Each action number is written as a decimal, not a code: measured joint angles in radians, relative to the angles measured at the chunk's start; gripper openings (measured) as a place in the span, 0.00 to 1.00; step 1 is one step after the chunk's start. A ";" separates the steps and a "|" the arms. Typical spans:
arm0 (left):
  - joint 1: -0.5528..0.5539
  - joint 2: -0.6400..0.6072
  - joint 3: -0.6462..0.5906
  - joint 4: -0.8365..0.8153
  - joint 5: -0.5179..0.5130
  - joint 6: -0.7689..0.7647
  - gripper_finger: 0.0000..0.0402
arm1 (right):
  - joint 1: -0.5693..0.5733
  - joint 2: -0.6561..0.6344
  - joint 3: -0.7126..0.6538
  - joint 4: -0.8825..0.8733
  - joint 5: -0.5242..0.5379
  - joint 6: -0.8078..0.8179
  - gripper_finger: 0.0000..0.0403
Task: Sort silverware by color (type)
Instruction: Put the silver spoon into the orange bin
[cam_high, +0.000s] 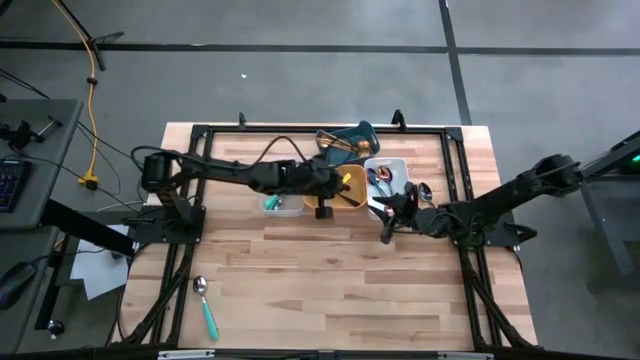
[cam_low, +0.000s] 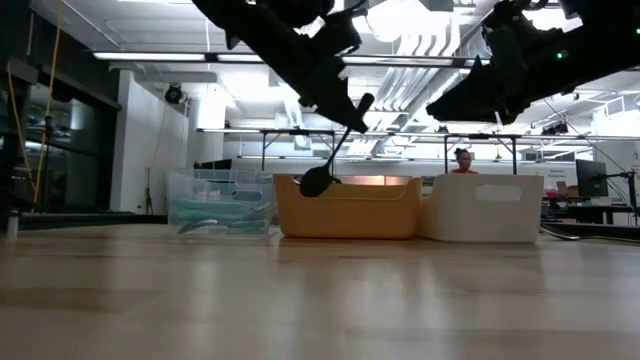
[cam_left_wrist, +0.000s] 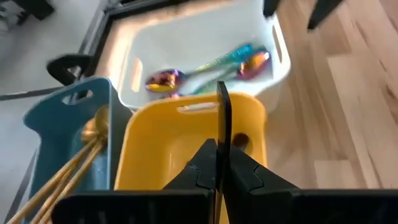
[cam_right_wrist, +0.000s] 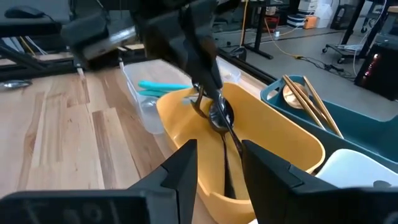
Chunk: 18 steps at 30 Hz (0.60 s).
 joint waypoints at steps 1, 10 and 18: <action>-0.004 0.004 0.000 -0.004 0.000 0.000 0.00 | 0.000 -0.001 0.000 0.001 -0.003 0.000 0.29; -0.010 0.003 0.001 -0.030 -0.032 0.006 0.00 | 0.000 -0.018 0.000 -0.001 -0.011 -0.001 0.29; -0.009 0.025 0.003 -0.052 -0.089 0.061 0.01 | 0.000 -0.020 0.000 0.008 -0.011 0.004 0.29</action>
